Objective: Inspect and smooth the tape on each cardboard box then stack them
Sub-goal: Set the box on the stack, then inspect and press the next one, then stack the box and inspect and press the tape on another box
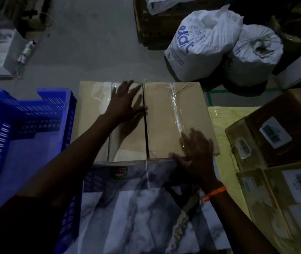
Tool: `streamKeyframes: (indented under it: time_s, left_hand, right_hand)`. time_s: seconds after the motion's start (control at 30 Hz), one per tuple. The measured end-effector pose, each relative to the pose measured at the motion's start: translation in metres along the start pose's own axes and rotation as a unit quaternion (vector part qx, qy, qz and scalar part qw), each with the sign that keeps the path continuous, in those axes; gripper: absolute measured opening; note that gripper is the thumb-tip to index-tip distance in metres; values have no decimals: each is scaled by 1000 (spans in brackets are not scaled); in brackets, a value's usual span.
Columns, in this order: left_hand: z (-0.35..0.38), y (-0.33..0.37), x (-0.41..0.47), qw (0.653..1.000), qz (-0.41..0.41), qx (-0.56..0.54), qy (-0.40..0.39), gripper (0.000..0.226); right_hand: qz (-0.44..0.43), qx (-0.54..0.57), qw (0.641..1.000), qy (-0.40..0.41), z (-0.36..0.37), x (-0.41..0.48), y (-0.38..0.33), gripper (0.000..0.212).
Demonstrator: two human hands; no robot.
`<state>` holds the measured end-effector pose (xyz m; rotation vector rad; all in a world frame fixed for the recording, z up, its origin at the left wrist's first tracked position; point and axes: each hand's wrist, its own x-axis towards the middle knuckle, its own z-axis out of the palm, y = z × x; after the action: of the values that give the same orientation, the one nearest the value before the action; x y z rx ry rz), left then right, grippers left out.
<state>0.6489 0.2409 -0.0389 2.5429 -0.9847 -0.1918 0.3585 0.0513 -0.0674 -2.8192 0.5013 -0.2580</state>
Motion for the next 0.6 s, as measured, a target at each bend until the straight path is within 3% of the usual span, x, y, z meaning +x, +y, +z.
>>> streamKeyframes:
  time_s: [0.07,0.17,0.27,0.37,0.5,0.6]
  left_hand:
    - [11,14,-44,996,67,-54,-6,93]
    - [37,30,-122,988,147,-24,-29,89]
    - [58,29,-158,984,173,31,-17,81]
    - [59,32,-152,984,176,10,24,67]
    - [60,36,-153,984,177,-1,30,63]
    - [55,38,-155,985,171,-1,22,63]
  right_hand:
    - [119,20,992,45,-8,3,14,99]
    - [222,157,962,7,-17,5,28,119]
    - [228,220,948,5,-17,8,36,126]
    - [255,248,934,4,-19,9,34,129]
    - [233,246,941,26,-21,4,24,120]
    - [231,240,943,27,-17,2,28,124]
